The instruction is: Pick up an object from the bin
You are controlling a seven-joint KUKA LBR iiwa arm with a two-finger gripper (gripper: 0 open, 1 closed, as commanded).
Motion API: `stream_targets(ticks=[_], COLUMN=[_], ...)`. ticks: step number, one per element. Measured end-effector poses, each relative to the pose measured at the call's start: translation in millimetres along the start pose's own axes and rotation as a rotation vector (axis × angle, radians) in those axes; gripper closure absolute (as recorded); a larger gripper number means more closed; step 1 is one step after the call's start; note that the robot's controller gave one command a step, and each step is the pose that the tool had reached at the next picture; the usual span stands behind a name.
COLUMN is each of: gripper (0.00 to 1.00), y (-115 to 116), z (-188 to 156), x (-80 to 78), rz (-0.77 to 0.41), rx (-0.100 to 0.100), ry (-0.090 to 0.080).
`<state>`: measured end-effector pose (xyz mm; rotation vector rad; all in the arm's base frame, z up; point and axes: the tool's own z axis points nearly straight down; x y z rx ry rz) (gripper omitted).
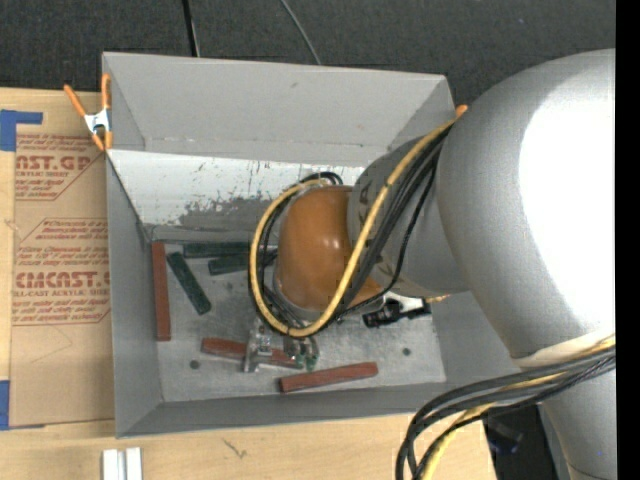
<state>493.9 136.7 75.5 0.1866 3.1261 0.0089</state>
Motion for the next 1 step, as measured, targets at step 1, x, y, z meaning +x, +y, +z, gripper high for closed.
stream_targets(ticks=[1], gripper=[1.00], y=[-4.4], z=[-206.5], x=[-8.6], rz=[0.026], rx=[0.007], ry=[0.012])
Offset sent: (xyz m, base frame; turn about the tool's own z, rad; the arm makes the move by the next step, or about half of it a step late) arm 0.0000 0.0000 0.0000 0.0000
